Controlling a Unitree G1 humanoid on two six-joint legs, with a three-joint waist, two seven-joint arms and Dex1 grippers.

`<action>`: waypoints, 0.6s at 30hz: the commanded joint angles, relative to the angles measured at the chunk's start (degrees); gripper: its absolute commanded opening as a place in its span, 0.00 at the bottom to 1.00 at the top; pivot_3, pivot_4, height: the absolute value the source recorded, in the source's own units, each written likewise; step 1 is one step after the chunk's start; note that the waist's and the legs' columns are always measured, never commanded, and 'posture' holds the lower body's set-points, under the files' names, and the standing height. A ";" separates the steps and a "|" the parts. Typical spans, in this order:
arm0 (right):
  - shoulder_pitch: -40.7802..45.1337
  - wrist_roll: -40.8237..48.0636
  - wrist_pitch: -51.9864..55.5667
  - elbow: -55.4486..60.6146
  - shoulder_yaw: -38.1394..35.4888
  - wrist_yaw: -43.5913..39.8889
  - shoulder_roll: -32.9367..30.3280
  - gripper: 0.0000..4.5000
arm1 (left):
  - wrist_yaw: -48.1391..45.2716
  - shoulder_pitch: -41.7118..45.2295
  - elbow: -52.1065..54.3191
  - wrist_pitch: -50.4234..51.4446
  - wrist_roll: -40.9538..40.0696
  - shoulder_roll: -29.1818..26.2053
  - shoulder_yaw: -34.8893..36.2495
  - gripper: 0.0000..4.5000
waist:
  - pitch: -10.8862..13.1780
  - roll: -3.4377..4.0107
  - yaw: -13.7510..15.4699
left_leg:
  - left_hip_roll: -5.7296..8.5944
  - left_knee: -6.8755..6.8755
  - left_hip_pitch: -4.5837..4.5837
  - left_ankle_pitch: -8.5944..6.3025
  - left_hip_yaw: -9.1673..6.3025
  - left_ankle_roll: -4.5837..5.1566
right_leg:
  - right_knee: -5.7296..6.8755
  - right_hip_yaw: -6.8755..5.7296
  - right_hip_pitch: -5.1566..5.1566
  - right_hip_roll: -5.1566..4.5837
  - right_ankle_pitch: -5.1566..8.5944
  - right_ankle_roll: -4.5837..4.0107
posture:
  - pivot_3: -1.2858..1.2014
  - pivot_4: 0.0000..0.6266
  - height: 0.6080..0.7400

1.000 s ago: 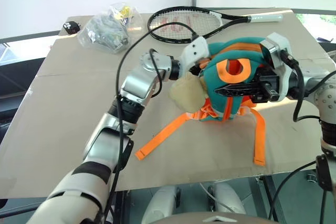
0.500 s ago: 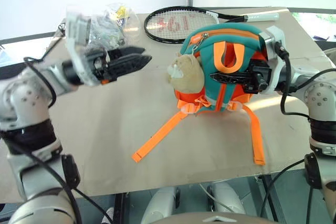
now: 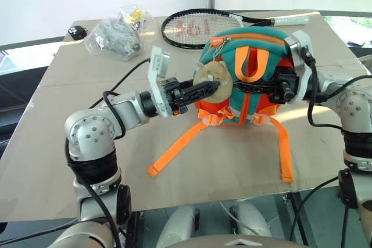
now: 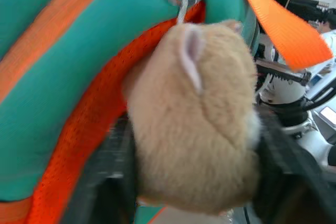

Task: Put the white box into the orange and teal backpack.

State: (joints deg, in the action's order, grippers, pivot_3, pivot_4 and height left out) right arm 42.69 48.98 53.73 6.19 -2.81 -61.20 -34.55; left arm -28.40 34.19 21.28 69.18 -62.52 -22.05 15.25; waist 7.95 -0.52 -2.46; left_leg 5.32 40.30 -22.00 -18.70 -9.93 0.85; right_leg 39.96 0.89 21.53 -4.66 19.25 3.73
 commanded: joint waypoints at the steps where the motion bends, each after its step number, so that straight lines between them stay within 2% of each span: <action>1: 1.37 1.35 -0.49 1.61 -1.78 1.42 0.76 0.00 | -1.29 -0.17 2.06 -2.55 -2.20 -1.14 0.05 0.26 | 0.00 0.00 0.08 | 0.00 -0.01 0.01 0.00 -0.01 0.00 | 0.00 -0.01 0.00 0.00 0.00 0.00 | 0.52 0.24 1.00; 5: 2.35 2.89 -0.55 -1.06 -6.77 8.35 3.41 0.00 | -0.40 0.15 -1.12 -4.57 -11.42 -3.47 8.68 0.23 | 0.00 0.00 -0.05 | 0.00 -0.05 0.02 0.00 -0.01 0.00 | -0.02 -0.01 0.04 0.00 0.00 0.00 | 0.52 0.24 1.00; 10: 4.66 7.61 0.93 -5.65 -13.85 16.33 5.92 0.00 | 2.44 -2.90 -8.31 -5.23 -19.36 -9.71 17.05 0.23 | 0.00 0.01 -0.14 | 0.00 -0.11 0.06 0.00 -0.01 0.00 | 0.00 0.00 0.09 0.02 0.00 0.00 | 0.52 0.24 1.00; 13: 5.33 9.46 1.32 -6.38 -16.19 20.47 6.96 0.00 | 2.57 -8.33 -8.83 -5.91 -19.36 -11.73 18.55 0.23 | 0.00 0.01 -0.51 | 0.00 -0.13 0.07 0.00 0.04 0.00 | -0.01 0.04 0.09 0.00 0.00 0.00 | 0.52 0.24 1.00; 15: 5.23 9.94 1.17 -6.85 -17.33 22.95 7.28 0.00 | 4.41 -12.75 -9.47 -7.49 -19.60 -10.93 20.03 0.23 | 0.00 0.00 -0.76 | 0.00 -0.12 0.05 0.00 0.01 0.00 | -0.01 0.01 0.11 0.00 0.00 0.00 | 0.52 0.24 1.00; 18: 5.14 9.27 -0.19 -8.95 -18.72 26.81 7.11 0.00 | 6.27 -22.59 -9.79 -9.03 -11.38 -9.67 16.23 0.23 | -0.02 0.03 -0.96 | 0.00 -0.15 0.08 0.00 0.00 0.00 | -0.05 -0.01 0.11 -0.01 0.00 0.00 | 0.52 0.24 1.00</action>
State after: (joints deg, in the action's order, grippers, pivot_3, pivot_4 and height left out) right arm 46.73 57.86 56.23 -1.52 -14.53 -37.44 -25.91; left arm -24.52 16.04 12.89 62.40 -79.08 -31.93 30.86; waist 7.93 -0.49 -3.42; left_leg 5.32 40.10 -21.90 -18.70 -9.87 0.85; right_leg 39.90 0.91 21.62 -4.70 19.25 3.73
